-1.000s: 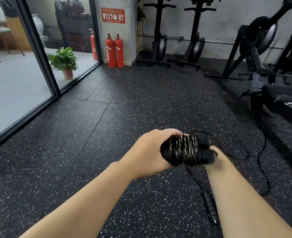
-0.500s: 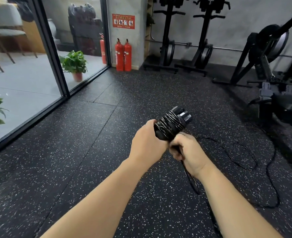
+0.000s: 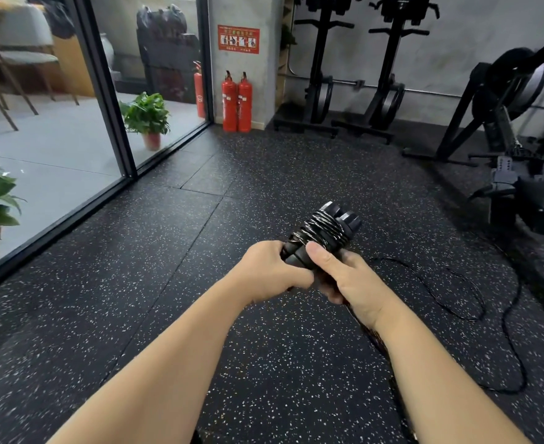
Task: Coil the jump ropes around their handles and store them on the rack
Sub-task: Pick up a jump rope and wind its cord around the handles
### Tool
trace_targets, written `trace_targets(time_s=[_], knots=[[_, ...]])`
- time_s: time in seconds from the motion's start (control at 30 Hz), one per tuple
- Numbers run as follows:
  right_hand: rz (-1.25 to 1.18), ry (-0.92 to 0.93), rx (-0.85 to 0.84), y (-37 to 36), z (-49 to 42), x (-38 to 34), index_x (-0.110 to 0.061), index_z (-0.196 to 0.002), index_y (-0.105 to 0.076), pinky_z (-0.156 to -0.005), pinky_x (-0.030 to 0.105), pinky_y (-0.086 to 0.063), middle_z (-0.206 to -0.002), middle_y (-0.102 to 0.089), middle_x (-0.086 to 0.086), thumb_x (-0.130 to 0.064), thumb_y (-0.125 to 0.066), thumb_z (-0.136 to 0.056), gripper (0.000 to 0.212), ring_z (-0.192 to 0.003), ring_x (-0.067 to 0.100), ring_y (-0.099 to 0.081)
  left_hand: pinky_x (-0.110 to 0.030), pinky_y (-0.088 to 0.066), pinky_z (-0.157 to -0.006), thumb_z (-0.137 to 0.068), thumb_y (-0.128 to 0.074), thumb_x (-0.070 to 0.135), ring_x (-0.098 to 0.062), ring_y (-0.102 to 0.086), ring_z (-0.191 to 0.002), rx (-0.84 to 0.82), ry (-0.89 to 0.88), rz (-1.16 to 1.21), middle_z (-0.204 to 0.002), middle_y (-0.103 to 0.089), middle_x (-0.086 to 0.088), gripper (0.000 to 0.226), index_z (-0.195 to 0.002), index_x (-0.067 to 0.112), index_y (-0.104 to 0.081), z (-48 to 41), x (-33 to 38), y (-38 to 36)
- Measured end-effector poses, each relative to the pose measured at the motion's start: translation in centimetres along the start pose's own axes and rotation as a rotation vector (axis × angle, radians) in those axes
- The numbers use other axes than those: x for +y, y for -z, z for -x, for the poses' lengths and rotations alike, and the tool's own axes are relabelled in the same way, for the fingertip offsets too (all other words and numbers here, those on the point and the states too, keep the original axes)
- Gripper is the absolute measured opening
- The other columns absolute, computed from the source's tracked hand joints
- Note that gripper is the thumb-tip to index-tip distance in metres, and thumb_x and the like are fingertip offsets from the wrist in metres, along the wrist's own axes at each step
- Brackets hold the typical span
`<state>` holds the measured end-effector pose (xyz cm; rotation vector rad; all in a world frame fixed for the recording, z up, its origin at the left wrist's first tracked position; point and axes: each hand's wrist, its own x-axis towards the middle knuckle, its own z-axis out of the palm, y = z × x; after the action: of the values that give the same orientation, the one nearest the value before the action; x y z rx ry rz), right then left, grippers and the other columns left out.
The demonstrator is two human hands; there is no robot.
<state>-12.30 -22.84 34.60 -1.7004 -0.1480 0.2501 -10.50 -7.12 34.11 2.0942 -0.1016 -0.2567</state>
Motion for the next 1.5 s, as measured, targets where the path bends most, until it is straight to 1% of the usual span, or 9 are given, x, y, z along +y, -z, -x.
trace_targets(time_s=[0.17,0.23,0.43,0.53,0.73,1.0,1.1,1.33,1.5], knots=[[0.176,-0.098,-0.092,0.6,0.2,-0.3,-0.006,-0.105,-0.064,-0.037,0.017,-0.027,-0.053,-0.049,-0.007,-0.012,-0.059,-0.094,0.014,-0.039,0.005,-0.035,-0.024,-0.042,-0.053,-0.053,-0.069,0.04,-0.014,-0.054,-0.057,0.306,0.043,0.027,-0.061,-0.059,0.008,0.032,-0.073,0.018,-0.057,-0.9,-0.7,0.3],[0.291,-0.167,-0.125,0.6,0.3,-0.3,-0.006,-0.1,-0.065,-0.038,0.018,-0.026,-0.056,-0.045,-0.002,-0.004,-0.051,-0.096,0.015,-0.038,0.004,-0.032,-0.027,-0.043,-0.058,-0.056,-0.069,0.041,-0.014,-0.058,-0.065,0.349,0.086,-0.045,-0.072,-0.062,0.008,0.039,-0.085,0.02,-0.055,-0.9,-0.8,0.5],[1.145,-0.093,-0.029,-0.8,1.0,-1.2,-0.014,-0.092,-0.053,-0.061,0.034,-0.037,-0.083,-0.06,0.0,-0.021,-0.037,-0.099,0.019,-0.072,0.022,-0.053,-0.03,-0.036,-0.061,-0.08,-0.06,0.043,-0.025,-0.053,-0.073,0.521,0.034,-0.566,-0.084,-0.062,0.006,0.035,-0.108,0.027,-0.045,-0.6,-0.7,-1.2],[1.289,0.035,0.097,-1.3,1.9,-2.2,-0.018,-0.086,-0.049,-0.063,0.033,-0.034,-0.092,-0.06,0.001,-0.026,-0.038,-0.101,0.02,-0.078,0.022,-0.053,-0.031,-0.033,-0.058,-0.085,-0.059,0.043,-0.028,-0.054,-0.073,0.559,0.007,-0.692,-0.094,-0.065,0.002,0.042,-0.116,0.024,-0.039,-0.7,-0.8,-1.8],[0.874,0.288,0.415,-1.2,1.0,-1.6,-0.01,-0.064,-0.056,-0.055,0.035,-0.045,-0.058,-0.057,0.0,-0.027,-0.062,-0.09,0.032,-0.056,0.02,-0.055,-0.031,-0.032,-0.054,-0.087,-0.064,0.043,-0.025,-0.064,-0.082,0.581,-0.083,-0.859,-0.098,-0.061,0.001,0.063,-0.133,0.025,-0.025,-0.3,-0.4,-3.2],[0.548,0.377,0.529,-1.3,0.6,-1.0,-0.016,-0.073,-0.06,-0.062,0.039,-0.055,-0.06,-0.061,-0.009,-0.019,-0.069,-0.086,0.016,-0.059,0.011,-0.062,-0.031,-0.032,-0.065,-0.083,-0.062,0.047,-0.023,-0.065,-0.095,0.59,-0.208,-0.692,-0.109,-0.062,0.006,0.057,-0.129,0.026,-0.034,0.6,0.6,-3.8],[0.554,0.402,0.539,-1.1,0.5,-1.3,-0.022,-0.085,-0.055,-0.063,0.025,-0.049,-0.062,-0.058,-0.011,-0.018,-0.07,-0.085,0.015,-0.062,0.004,-0.059,-0.031,-0.037,-0.066,-0.085,-0.059,0.044,-0.021,-0.066,-0.097,0.584,-0.236,-0.592,-0.115,-0.063,0.007,0.048,-0.125,0.025,-0.041,0.8,0.8,-4.2],[0.675,0.403,0.517,-1.2,0.3,-1.6,-0.019,-0.116,-0.055,-0.073,0.035,-0.05,-0.076,-0.061,-0.009,-0.022,-0.065,-0.09,0.028,-0.077,0.018,-0.063,-0.03,-0.043,-0.067,-0.071,-0.076,0.03,-0.021,-0.065,-0.094,0.697,-0.38,-0.639,-0.106,-0.066,0.005,0.059,-0.124,0.019,-0.052,0.3,0.0,-4.1],[0.765,0.436,0.531,-0.8,0.1,-1.2,-0.014,-0.102,-0.055,-0.07,0.04,-0.049,-0.087,-0.066,-0.003,-0.02,-0.06,-0.093,0.013,-0.08,0.025,-0.064,-0.03,-0.041,-0.078,-0.075,-0.069,0.037,-0.018,-0.059,-0.106,0.618,-0.37,-0.478,-0.117,-0.059,0.008,0.062,-0.129,0.023,-0.043,1.3,1.0,-4.2]])
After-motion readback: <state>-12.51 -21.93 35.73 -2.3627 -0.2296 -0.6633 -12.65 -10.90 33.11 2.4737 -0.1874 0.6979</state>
